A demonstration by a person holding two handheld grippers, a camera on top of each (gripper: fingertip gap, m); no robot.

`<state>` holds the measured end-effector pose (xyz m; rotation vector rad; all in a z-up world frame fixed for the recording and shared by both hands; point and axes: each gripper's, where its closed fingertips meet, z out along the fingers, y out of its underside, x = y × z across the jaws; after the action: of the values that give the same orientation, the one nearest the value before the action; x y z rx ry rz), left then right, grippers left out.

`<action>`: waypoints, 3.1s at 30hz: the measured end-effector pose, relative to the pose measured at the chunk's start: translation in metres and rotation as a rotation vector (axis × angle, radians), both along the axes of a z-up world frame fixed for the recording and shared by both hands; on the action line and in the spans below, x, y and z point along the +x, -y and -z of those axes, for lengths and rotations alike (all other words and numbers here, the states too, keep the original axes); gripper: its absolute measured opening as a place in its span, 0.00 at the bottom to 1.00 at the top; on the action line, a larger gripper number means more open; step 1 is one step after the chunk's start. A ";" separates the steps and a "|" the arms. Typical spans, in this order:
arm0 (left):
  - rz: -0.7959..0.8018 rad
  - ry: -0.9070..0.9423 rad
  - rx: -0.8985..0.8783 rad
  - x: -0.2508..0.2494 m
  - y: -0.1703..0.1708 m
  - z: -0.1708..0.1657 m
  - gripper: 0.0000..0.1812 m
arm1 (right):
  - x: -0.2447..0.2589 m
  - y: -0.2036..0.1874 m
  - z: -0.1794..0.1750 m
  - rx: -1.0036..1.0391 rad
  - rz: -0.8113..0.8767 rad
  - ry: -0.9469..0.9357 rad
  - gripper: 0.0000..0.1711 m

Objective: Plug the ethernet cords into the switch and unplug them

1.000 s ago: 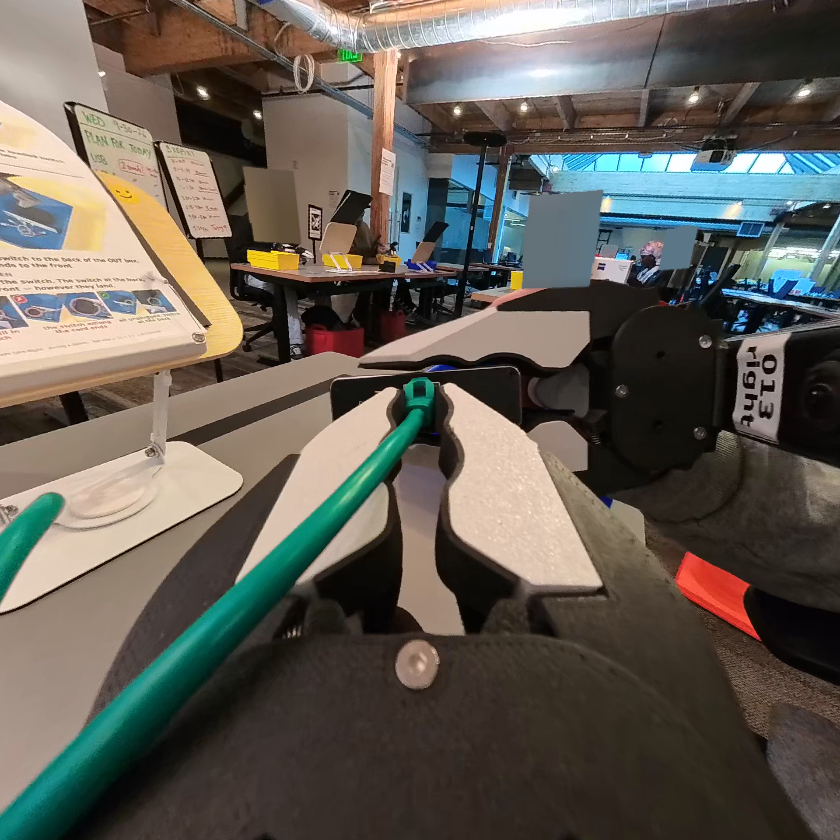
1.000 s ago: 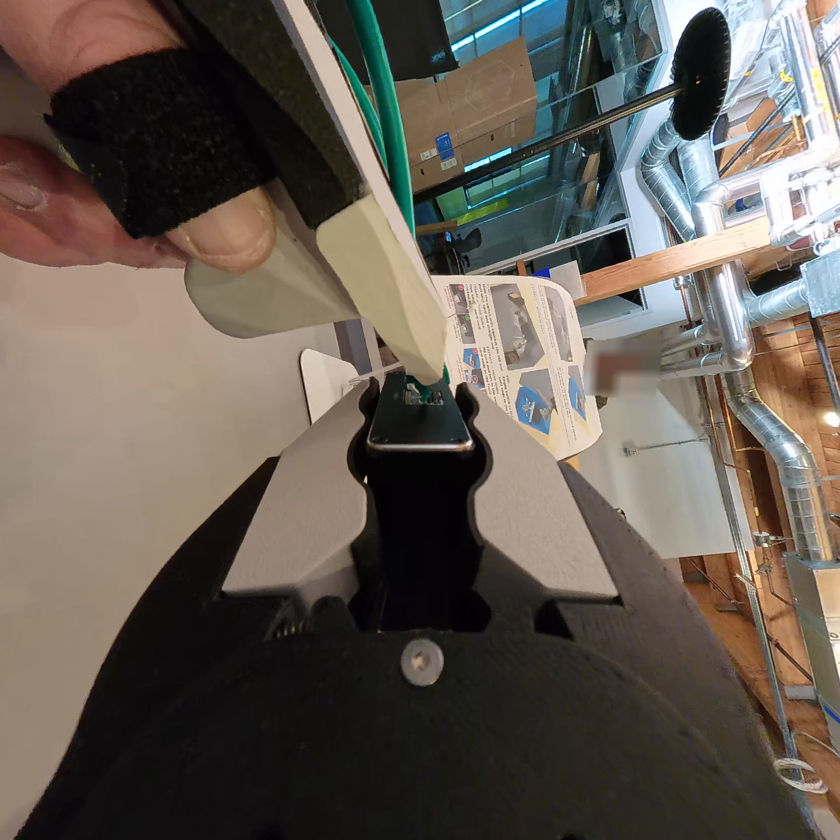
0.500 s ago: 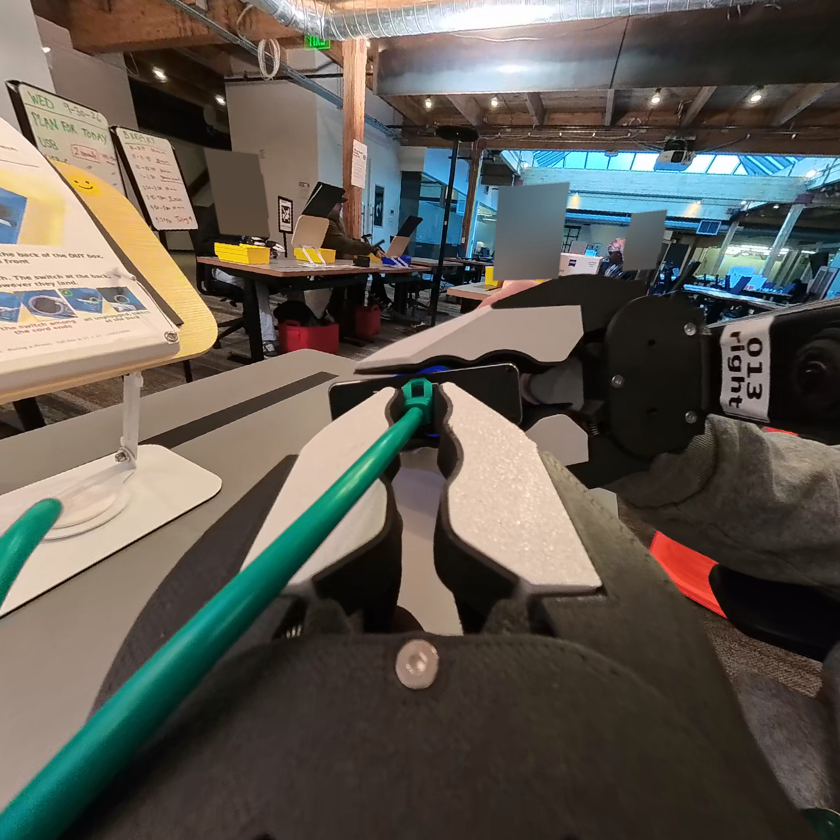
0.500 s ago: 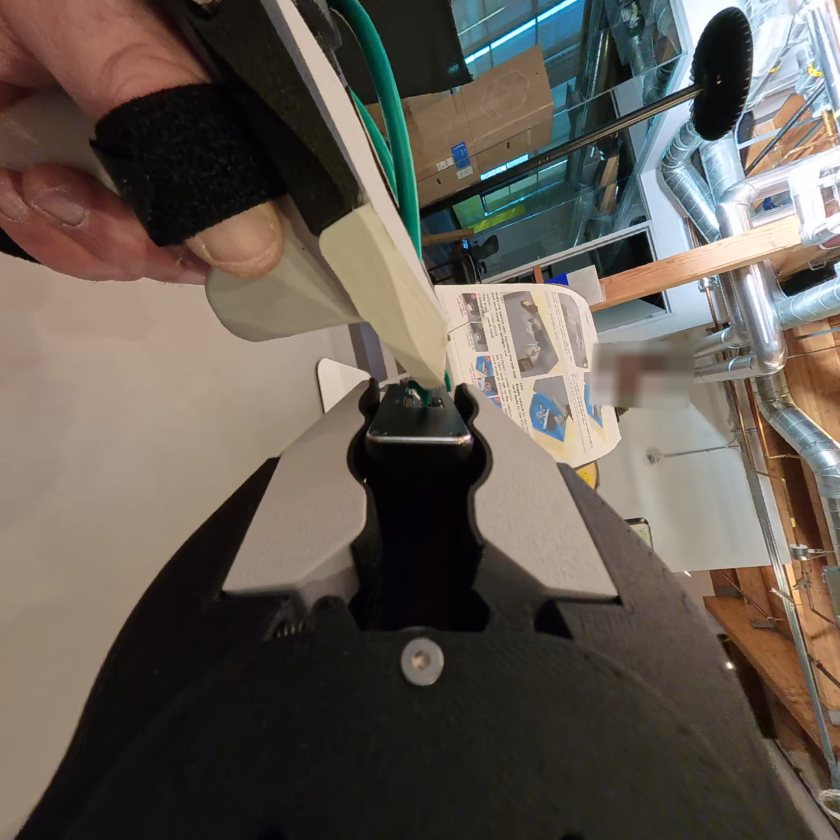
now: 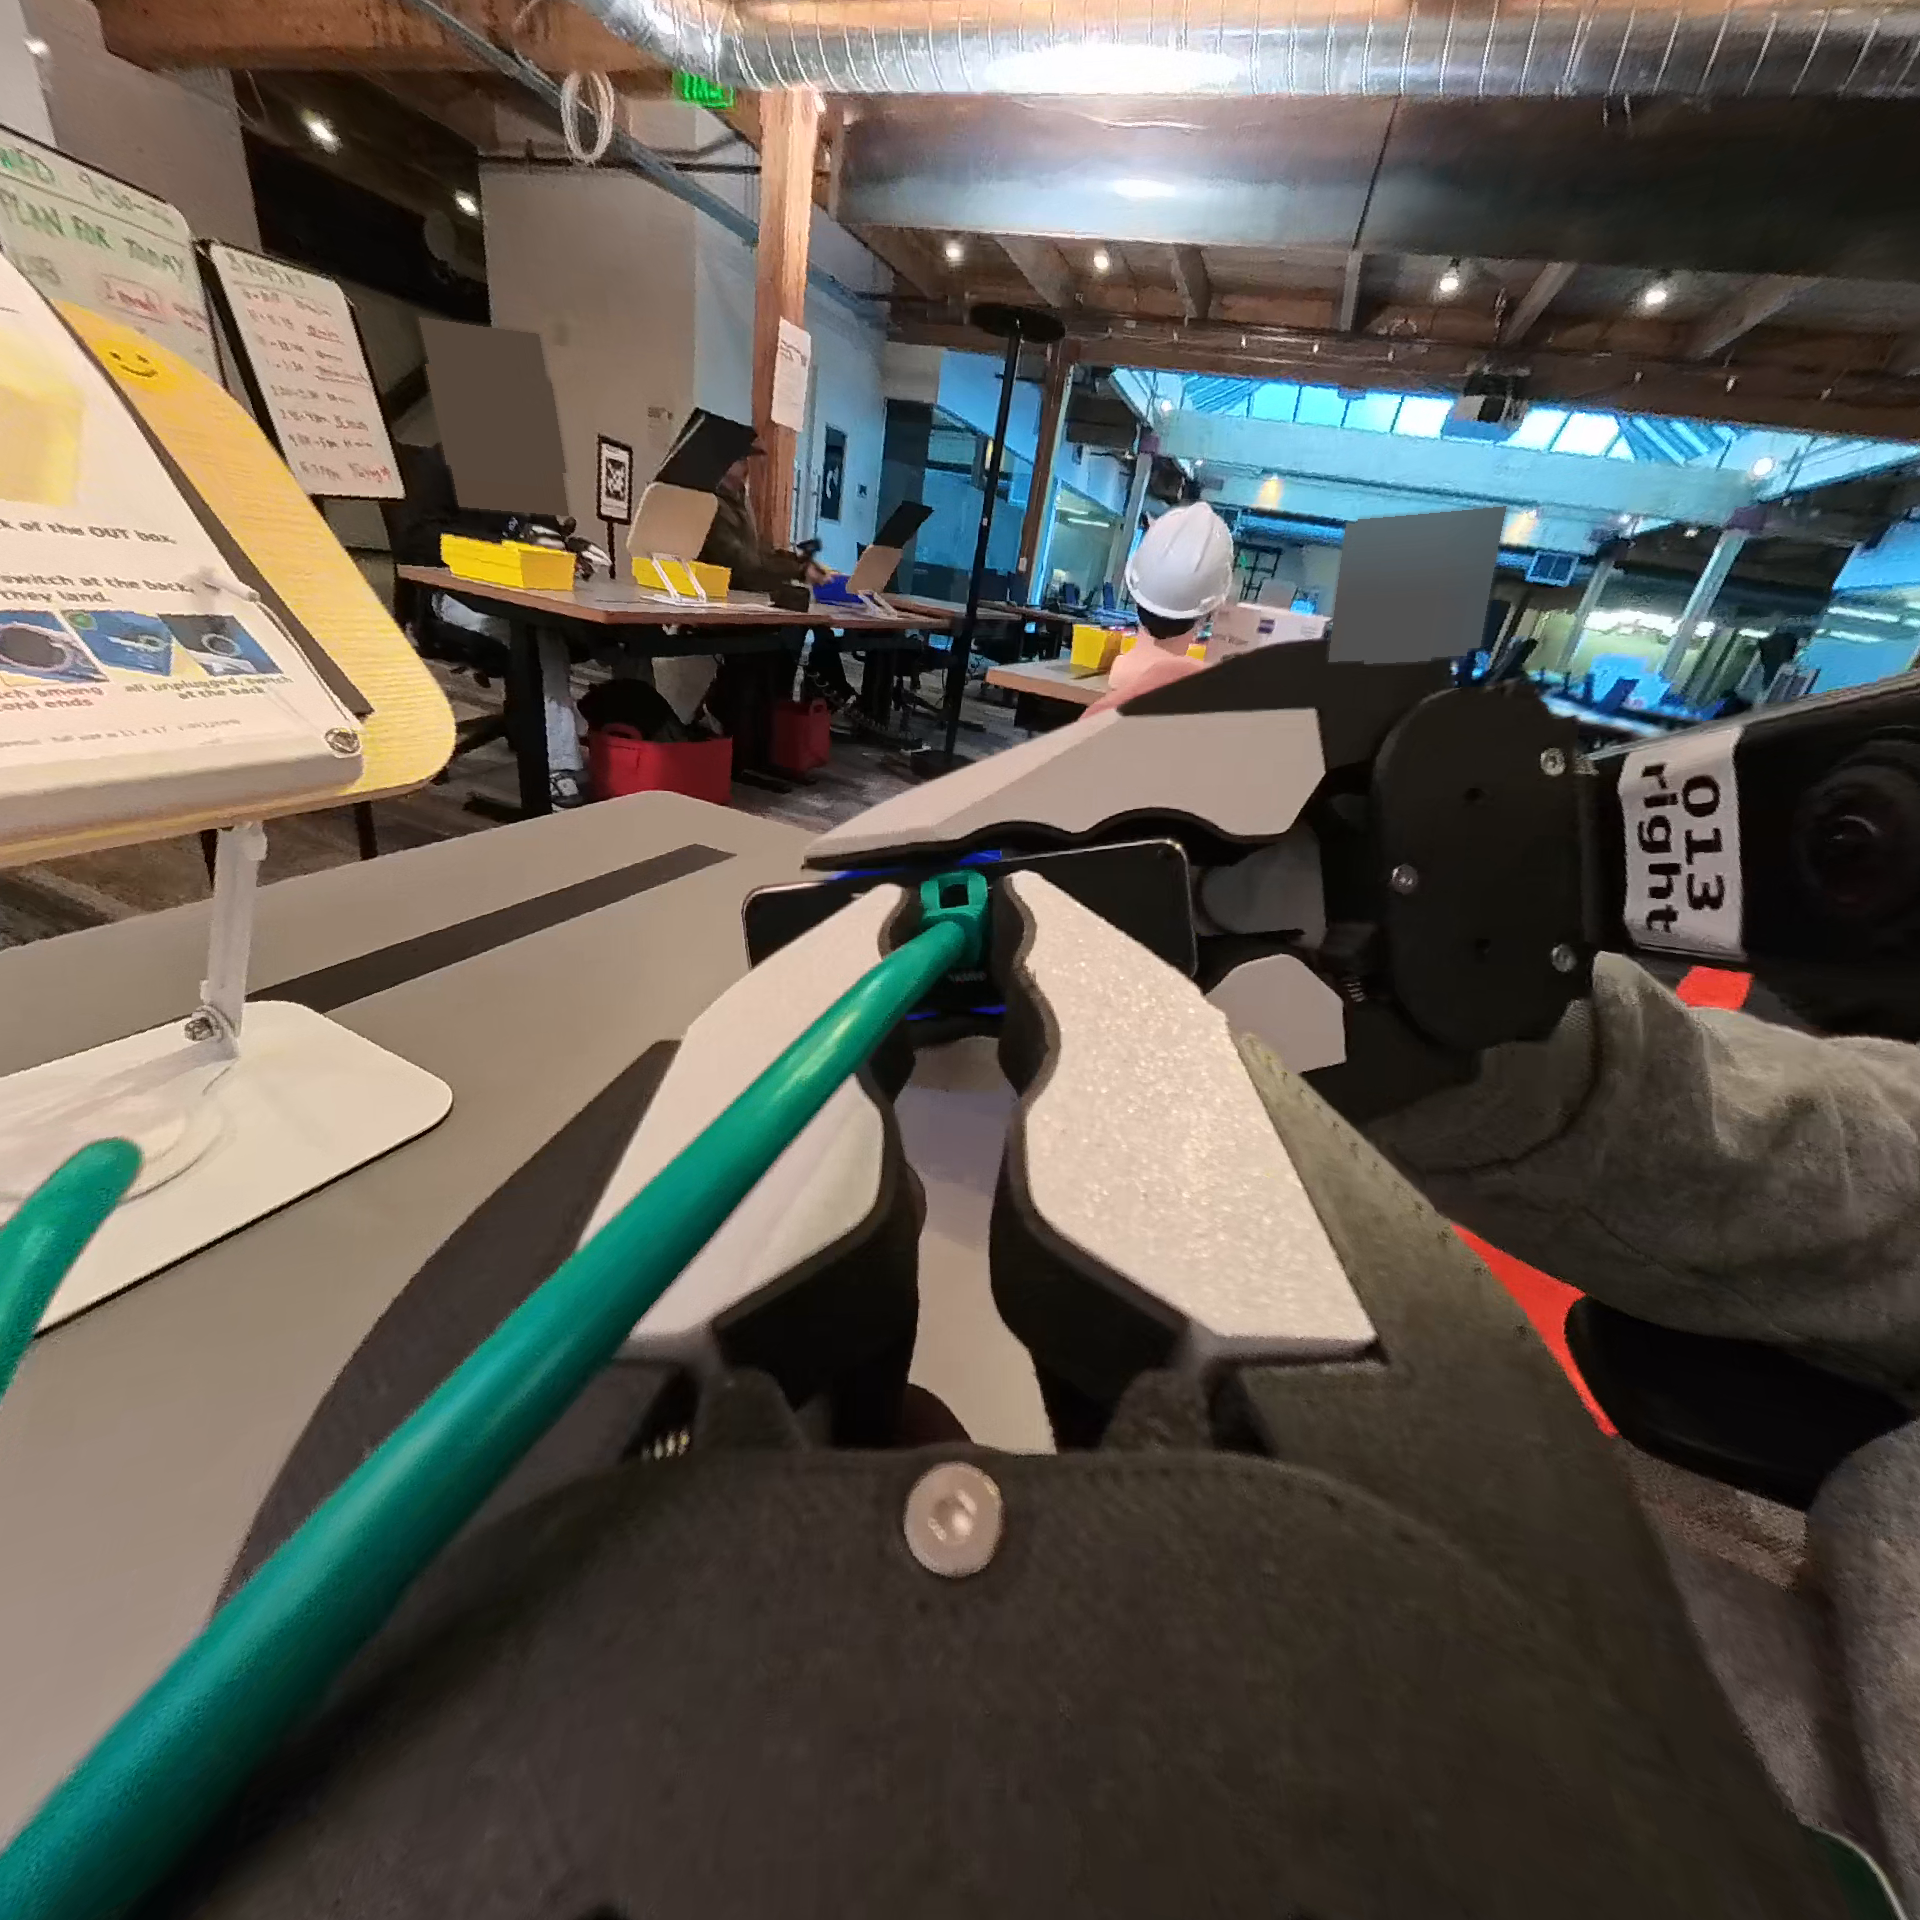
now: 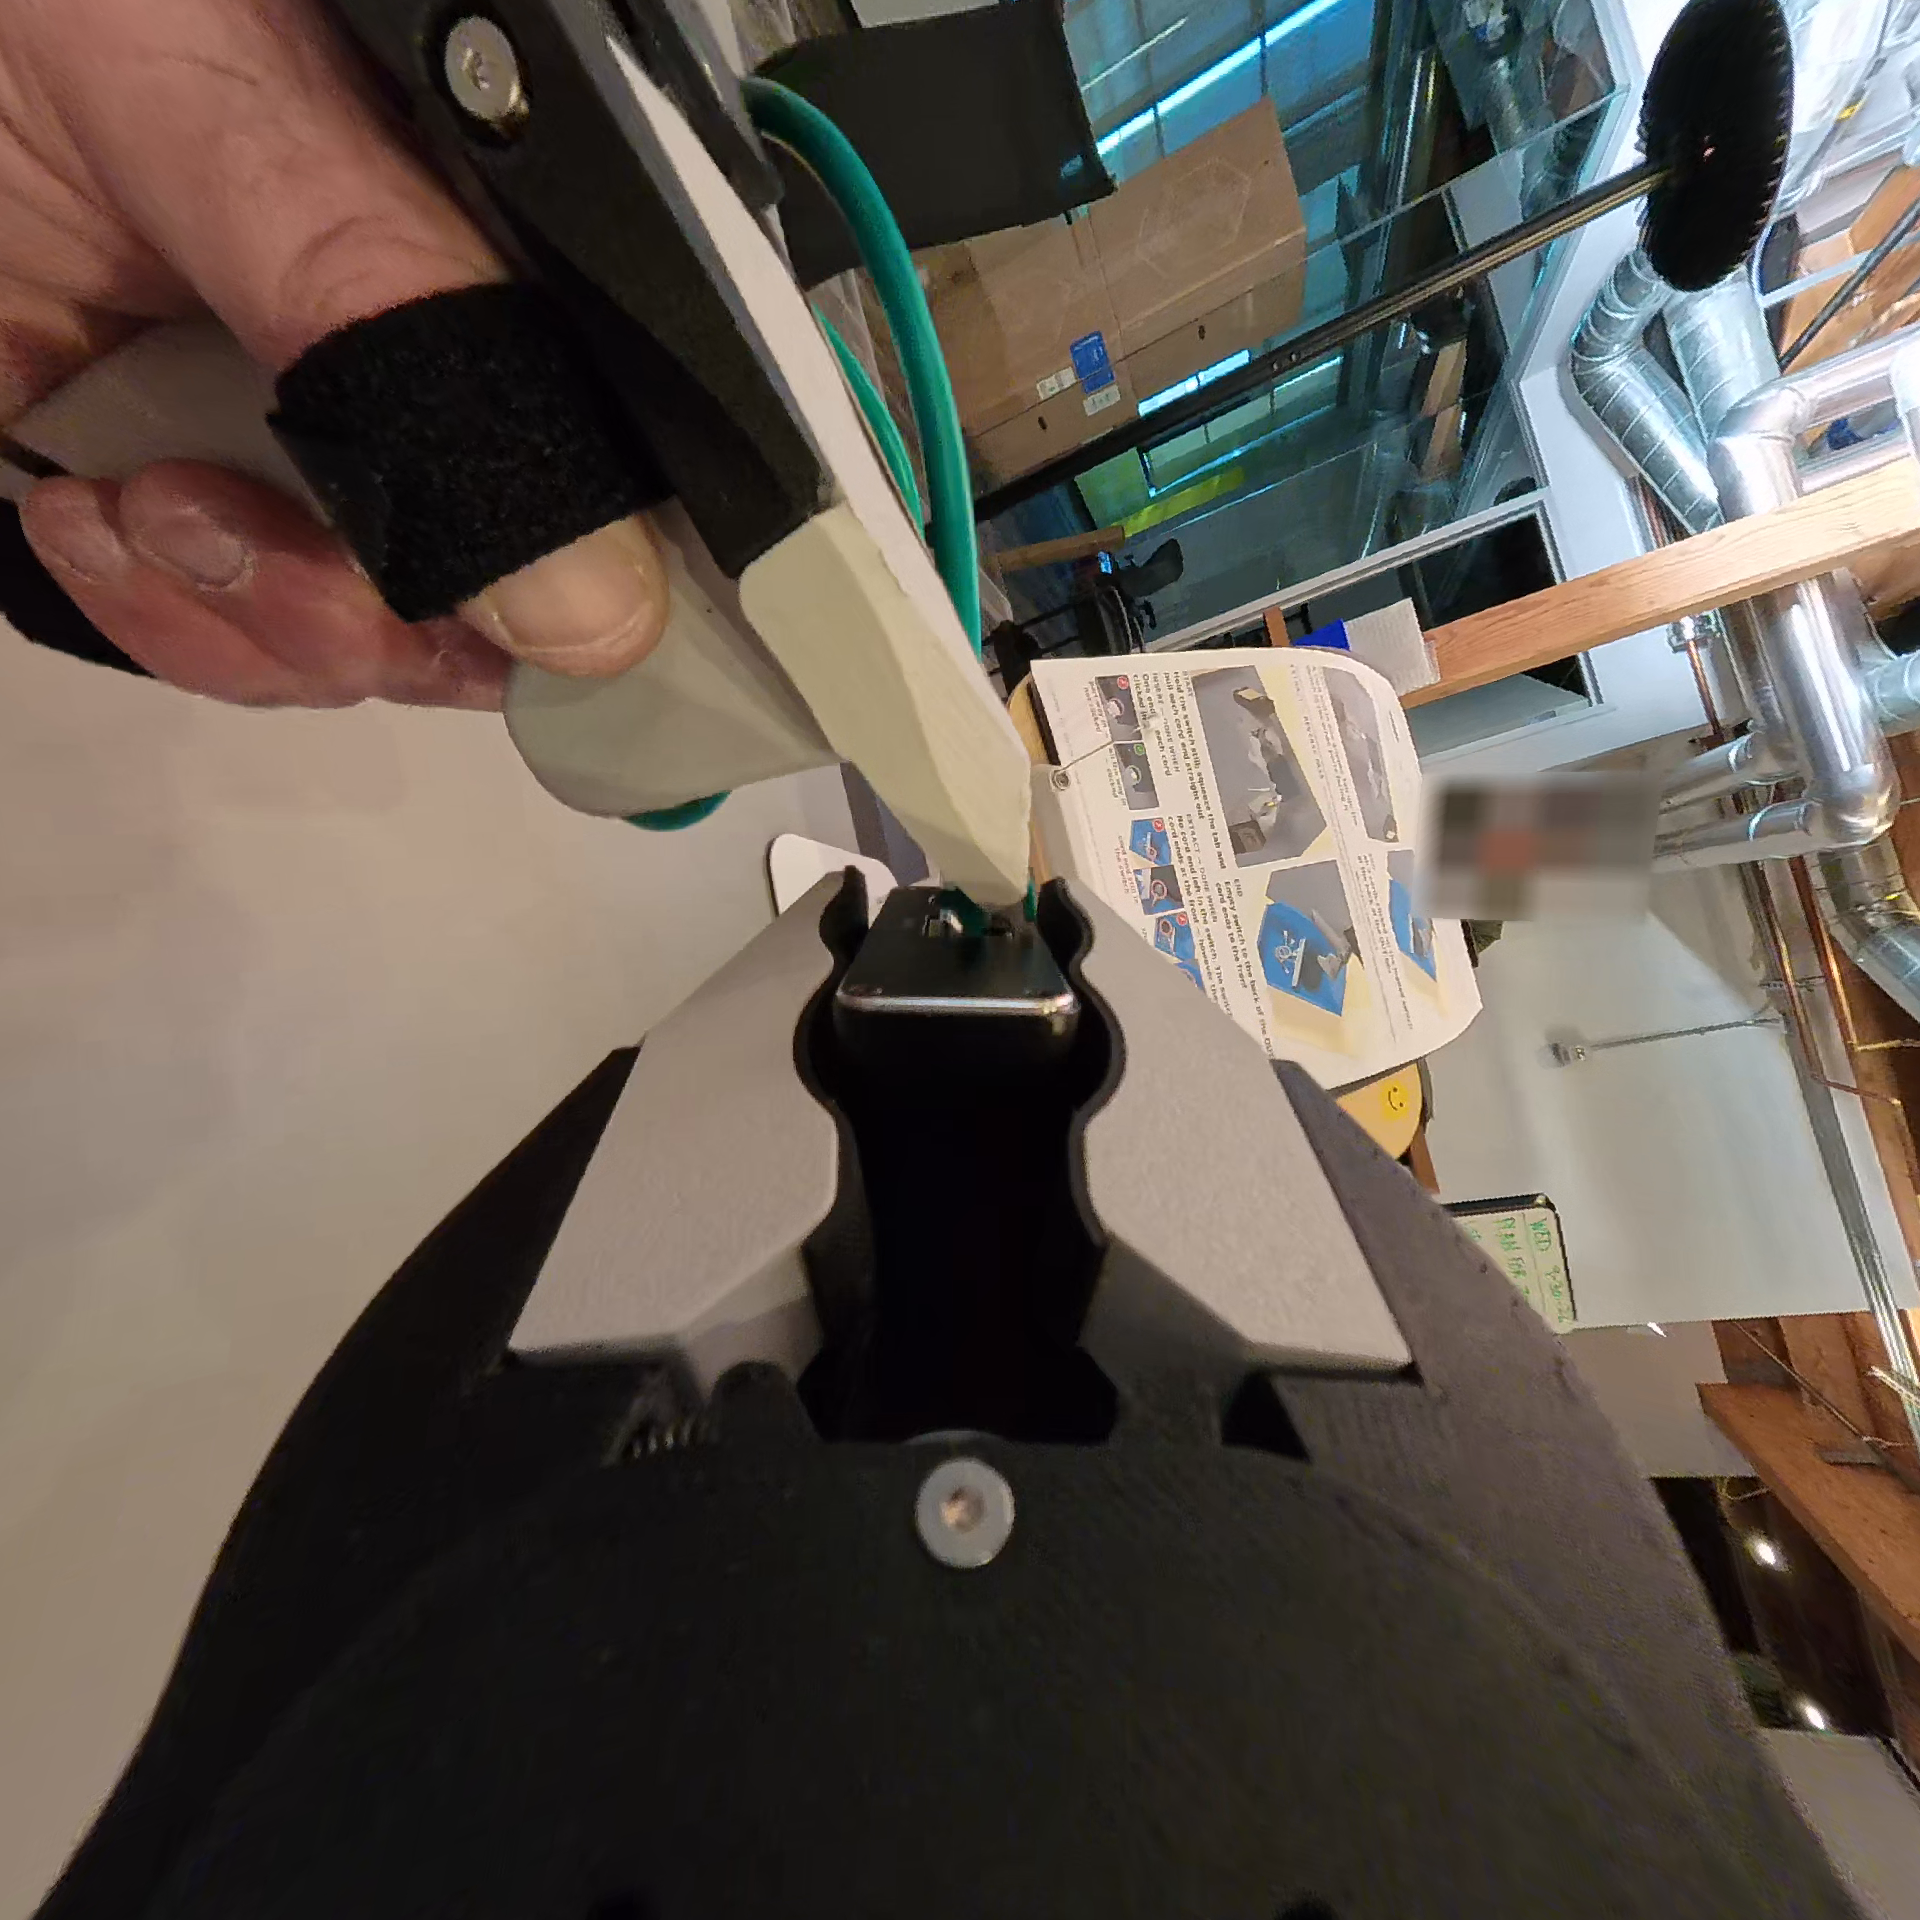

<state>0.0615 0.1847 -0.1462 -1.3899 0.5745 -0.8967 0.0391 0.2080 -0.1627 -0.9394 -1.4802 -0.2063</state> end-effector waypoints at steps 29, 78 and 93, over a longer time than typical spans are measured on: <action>-0.090 0.057 0.018 -0.020 -0.001 0.006 0.02 | -0.007 -0.011 0.022 -0.064 0.003 0.005 0.19; 0.073 0.431 -0.186 -0.047 -0.024 -0.001 0.17 | -0.001 -0.009 0.014 -0.207 -0.036 -0.090 0.17; -0.317 -0.614 0.088 -0.033 0.007 0.067 0.39 | 0.026 -0.038 0.056 -0.340 0.149 0.092 0.18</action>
<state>0.0283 0.1773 -0.2128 -1.6199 0.8108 -0.1751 0.0652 0.2457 -0.2186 -1.3310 -1.5592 -0.1077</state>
